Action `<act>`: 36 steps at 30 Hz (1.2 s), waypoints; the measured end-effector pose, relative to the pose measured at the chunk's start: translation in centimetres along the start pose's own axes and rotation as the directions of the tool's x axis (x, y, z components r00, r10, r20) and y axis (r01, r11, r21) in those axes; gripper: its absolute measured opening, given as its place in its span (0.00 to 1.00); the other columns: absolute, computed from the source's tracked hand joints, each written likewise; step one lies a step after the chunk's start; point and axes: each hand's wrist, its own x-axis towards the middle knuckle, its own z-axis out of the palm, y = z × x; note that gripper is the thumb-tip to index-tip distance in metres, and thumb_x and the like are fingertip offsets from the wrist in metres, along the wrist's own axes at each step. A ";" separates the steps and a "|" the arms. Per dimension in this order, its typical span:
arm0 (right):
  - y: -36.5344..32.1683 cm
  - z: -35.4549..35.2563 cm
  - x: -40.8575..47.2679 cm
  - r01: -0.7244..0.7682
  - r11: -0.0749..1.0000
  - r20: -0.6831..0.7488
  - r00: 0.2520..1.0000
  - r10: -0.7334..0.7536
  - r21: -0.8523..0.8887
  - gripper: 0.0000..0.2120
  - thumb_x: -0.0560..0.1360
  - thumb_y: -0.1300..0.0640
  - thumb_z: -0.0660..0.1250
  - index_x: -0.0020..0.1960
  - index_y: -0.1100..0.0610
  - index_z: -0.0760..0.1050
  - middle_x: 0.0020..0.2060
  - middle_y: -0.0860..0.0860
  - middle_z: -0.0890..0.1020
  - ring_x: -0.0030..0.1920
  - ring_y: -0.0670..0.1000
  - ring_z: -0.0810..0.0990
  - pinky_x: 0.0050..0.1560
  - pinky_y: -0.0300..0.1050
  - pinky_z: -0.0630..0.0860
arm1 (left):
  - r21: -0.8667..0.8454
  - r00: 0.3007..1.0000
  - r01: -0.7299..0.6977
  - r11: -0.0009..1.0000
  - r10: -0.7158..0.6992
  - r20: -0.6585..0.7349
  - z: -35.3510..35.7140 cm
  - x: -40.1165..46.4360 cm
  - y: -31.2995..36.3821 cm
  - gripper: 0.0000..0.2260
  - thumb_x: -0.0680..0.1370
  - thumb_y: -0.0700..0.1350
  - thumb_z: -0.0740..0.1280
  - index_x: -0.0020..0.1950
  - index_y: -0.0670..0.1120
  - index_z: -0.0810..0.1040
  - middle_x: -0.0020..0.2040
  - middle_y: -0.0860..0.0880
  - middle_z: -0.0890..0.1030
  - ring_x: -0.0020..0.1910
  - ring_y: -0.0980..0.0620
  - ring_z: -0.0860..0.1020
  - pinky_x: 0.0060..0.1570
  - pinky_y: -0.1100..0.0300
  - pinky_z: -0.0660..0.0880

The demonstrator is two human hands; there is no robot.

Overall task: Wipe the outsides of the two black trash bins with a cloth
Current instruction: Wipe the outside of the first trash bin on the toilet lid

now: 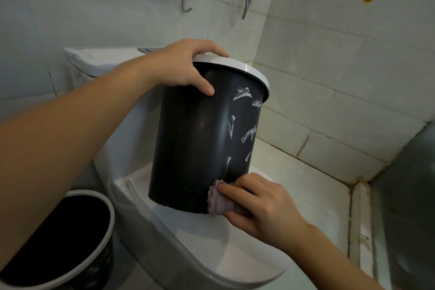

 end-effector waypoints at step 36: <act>1.3 -1.0 2.6 0.009 1.000 0.021 1.000 -0.008 -0.019 0.17 0.78 0.48 0.68 0.63 0.54 0.79 0.46 0.51 0.79 0.42 0.52 0.77 0.37 0.43 0.77 | 0.147 0.995 -0.063 0.987 0.051 0.081 0.0 0.0 1.1 0.34 0.65 0.46 0.81 0.66 0.65 0.74 0.60 0.60 0.77 0.62 0.54 0.75 0.65 0.54 0.72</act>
